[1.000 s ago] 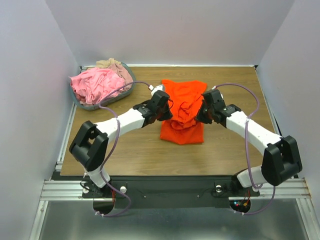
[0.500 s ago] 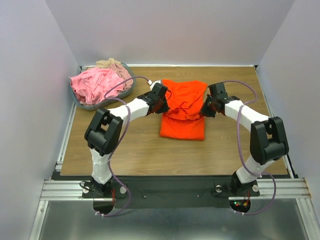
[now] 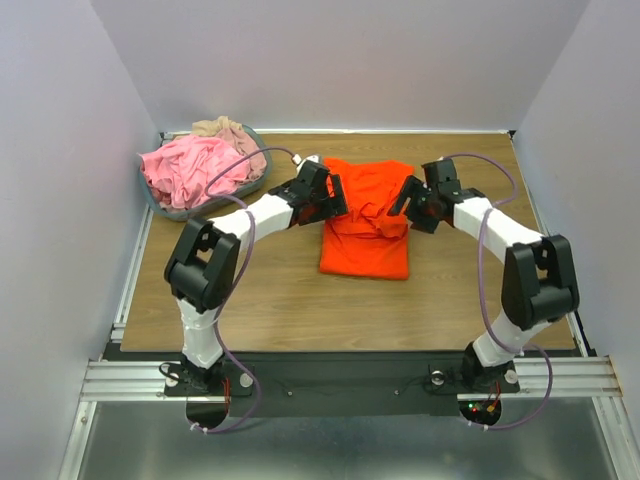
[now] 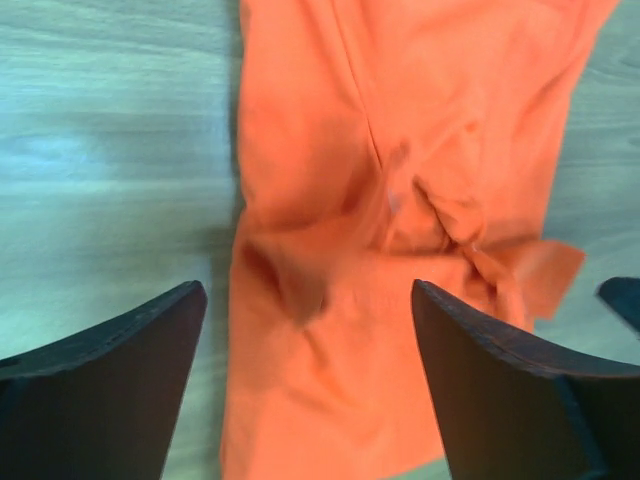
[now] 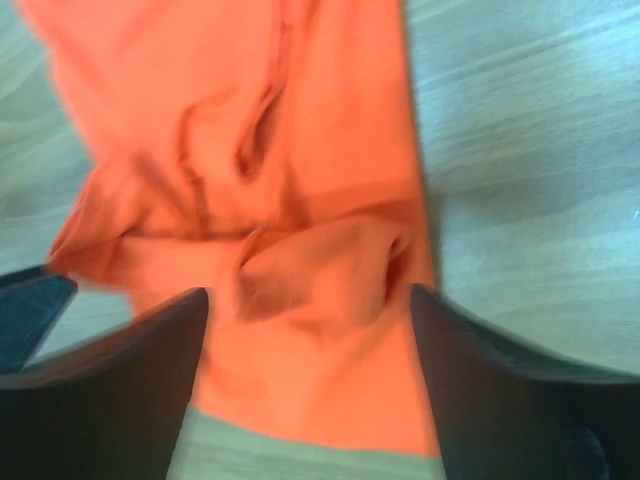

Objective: Fold and stack the t-shirts
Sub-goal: Fold the tshirt

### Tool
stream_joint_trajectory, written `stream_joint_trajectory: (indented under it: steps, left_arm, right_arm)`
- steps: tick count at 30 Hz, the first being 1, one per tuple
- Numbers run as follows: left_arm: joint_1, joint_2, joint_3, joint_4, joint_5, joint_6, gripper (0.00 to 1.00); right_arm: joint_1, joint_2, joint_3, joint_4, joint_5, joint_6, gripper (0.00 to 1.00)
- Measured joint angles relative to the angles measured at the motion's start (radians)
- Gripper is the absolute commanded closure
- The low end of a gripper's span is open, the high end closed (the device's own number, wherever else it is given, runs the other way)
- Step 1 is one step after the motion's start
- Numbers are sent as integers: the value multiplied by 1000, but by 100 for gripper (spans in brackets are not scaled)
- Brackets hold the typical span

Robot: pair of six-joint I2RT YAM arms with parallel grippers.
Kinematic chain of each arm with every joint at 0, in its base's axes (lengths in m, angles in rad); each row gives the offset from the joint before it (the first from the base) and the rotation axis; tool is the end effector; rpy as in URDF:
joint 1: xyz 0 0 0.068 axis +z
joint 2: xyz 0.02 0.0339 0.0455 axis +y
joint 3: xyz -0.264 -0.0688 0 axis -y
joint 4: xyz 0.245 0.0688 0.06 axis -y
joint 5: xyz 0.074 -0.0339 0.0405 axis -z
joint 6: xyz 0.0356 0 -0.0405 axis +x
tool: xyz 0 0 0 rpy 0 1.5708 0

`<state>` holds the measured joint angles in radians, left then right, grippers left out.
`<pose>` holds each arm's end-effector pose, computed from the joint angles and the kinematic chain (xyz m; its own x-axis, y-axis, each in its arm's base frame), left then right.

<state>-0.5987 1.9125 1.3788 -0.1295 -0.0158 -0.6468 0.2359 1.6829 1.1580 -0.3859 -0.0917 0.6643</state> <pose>0.3607 -0.2454 0.2218 -0.7392 -0.2251 -0.6347 0.1350 0.8738 -0.4671 0.3480 0.0870 0.2185 -0.7819 0.4435 -0.4381 0.2473 0.8658 0.4349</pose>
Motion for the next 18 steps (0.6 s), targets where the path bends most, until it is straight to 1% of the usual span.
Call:
stream_joint_trajectory:
  steps: [1, 3, 5, 6, 7, 8, 11, 14, 17, 18]
  left_arm:
    - [-2, -23, -22, 5, 0, 0, 2]
    - [-5, -119, -112, 17, -1, -2, 2]
    - [-11, -222, -204, 31, -5, -10, 2]
    - [-16, -298, -274, 43, -6, -21, 2]
    - [-19, -338, -309, 48, -8, -25, 2]
    - [-25, -403, -378, 67, -10, -38, 2]
    - [-37, -536, -537, 86, -14, -77, 2]
    - [-43, -630, -665, 87, -14, -120, 2]
    - [-45, -755, -808, 71, -16, -171, 1]
    - [-45, -785, -834, 65, -17, -180, 1]
  right_arm:
    - [0, -37, -20, 3, -12, -2, 0]
    - [1, -129, -81, 14, -50, -6, 0]
    - [10, -189, -123, 28, -79, -10, 0]
    - [24, -229, -160, 38, -99, -14, 0]
    - [38, -246, -177, 41, -108, -14, 0]
    - [62, -257, -195, 51, -118, -15, 0]
    - [165, -237, -220, 83, -137, -16, 0]
    - [245, -163, -214, 129, -158, -19, 0]
    - [265, -62, -168, 145, -161, -35, 0]
    - [265, -30, -147, 155, -162, -42, 0]
